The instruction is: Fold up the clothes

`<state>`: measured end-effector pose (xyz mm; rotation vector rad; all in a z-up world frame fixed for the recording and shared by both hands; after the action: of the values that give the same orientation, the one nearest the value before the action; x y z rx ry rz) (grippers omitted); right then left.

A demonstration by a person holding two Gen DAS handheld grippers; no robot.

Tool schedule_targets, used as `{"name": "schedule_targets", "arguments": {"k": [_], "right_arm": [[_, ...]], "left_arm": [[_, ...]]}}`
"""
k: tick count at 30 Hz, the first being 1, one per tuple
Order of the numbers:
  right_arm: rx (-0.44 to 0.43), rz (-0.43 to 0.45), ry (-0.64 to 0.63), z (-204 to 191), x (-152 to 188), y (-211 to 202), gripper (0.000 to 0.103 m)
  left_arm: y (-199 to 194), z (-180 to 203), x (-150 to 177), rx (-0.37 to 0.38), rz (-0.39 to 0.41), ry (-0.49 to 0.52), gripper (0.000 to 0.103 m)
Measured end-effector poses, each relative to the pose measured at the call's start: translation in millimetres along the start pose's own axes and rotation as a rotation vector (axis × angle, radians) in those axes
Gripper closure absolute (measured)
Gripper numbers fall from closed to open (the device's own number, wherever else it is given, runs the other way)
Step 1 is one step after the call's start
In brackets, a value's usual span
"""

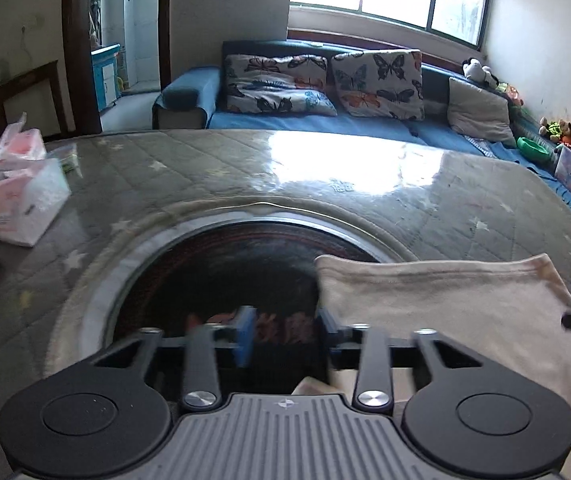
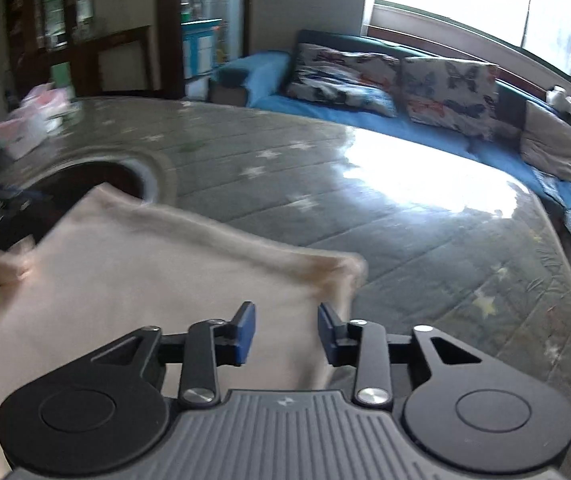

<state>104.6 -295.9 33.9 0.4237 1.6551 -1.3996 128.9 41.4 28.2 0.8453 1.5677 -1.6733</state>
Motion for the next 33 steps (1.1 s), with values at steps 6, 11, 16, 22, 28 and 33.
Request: {"name": "schedule_targets", "arguments": {"k": [6,11,16,22,28,33], "right_arm": [[-0.095,-0.002,-0.035,-44.0,23.4,-32.9,0.034],[-0.105,0.014,-0.028,-68.6,42.3,-44.9,0.019],[-0.089,0.020,-0.028,-82.0,58.3,-43.8,0.000],[-0.078,0.067,0.002,-79.7,67.2,-44.3,0.000],[-0.077,0.099,0.001,-78.8,71.5,-45.9,0.000],[-0.078,0.102,0.002,-78.6,71.9,-46.0,0.000]], "left_arm": [[-52.2,8.6,22.3,0.072,0.056,0.067,0.030],[-68.4,26.4,41.9,0.100,0.081,0.160,0.031],[-57.9,23.3,47.8,0.079,0.065,0.134,0.046],[-46.9,6.7,54.8,0.059,0.031,0.068,0.093],[-81.4,-28.3,54.5,-0.013,0.117,-0.067,0.098],[-127.9,-73.0,67.1,-0.124,0.202,-0.200,0.099]]}}
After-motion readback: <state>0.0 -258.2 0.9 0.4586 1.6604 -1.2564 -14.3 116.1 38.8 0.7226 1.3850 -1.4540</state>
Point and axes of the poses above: each gripper's, at about its wrist camera, not at the fingertips, and y roughly the way its jaws point, z to its right, x to its underside, the point moved 2 cm from there along y, roughly the way its jaws point, and after that the axes turned 9 degrees about z, right-handed, at the moved point
